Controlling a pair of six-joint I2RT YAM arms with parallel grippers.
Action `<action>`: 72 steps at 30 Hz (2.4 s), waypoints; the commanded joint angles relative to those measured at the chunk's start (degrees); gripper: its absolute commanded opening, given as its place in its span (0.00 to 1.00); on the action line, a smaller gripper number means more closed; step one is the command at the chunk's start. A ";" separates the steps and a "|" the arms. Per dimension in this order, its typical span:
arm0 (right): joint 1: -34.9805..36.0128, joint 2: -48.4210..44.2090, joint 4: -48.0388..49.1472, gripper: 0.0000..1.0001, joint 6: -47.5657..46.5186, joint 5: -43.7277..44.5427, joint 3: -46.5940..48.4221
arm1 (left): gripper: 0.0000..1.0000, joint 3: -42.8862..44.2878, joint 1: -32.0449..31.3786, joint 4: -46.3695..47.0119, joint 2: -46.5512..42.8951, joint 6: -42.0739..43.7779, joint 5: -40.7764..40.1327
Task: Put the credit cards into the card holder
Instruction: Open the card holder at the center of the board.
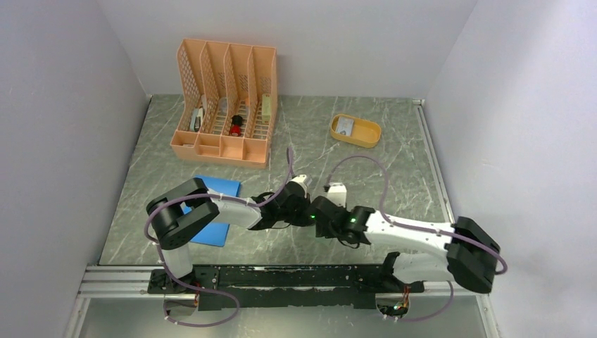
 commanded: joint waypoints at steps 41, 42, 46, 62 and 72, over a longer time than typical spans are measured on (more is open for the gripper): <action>6.52 20.62 -8.29 0.00 14.27 11.00 3.90 | 0.05 -10.59 -0.74 -2.16 -6.60 -0.71 1.76; 6.42 20.05 -8.18 0.00 14.50 10.88 3.68 | 0.05 -10.99 -0.75 -1.51 -7.68 -1.03 1.64; 6.32 17.10 -7.05 0.00 14.41 10.48 2.78 | 0.12 -12.03 0.11 1.78 -11.20 -3.26 1.91; 6.27 15.12 -6.17 0.00 14.01 11.20 2.90 | 0.20 -6.18 1.72 19.97 -2.99 -11.48 14.18; 6.32 13.62 -6.29 0.00 14.93 11.30 2.68 | 0.08 0.10 1.77 11.25 7.06 -10.63 12.12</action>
